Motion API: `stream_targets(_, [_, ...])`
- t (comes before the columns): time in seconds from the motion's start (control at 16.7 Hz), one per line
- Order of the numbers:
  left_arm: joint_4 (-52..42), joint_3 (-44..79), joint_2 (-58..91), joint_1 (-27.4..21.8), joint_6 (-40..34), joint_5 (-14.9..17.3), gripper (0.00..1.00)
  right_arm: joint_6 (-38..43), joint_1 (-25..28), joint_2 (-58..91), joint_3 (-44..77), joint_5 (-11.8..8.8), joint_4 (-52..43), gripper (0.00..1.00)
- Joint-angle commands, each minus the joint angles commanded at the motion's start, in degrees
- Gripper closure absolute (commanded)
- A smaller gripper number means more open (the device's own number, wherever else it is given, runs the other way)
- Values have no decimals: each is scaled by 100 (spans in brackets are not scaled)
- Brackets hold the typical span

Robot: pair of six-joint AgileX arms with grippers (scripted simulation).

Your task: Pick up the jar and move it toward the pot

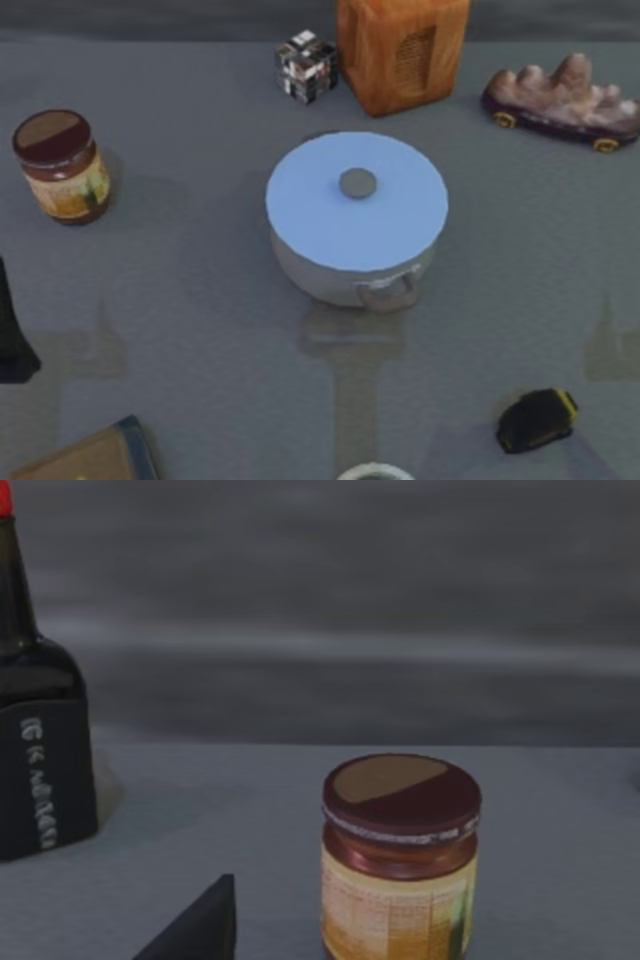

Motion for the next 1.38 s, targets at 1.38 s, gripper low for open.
stream_targets(1.38, [-5370, 8389, 8159, -349, 789, 193, 0, 0, 0, 0, 0, 0, 0, 0])
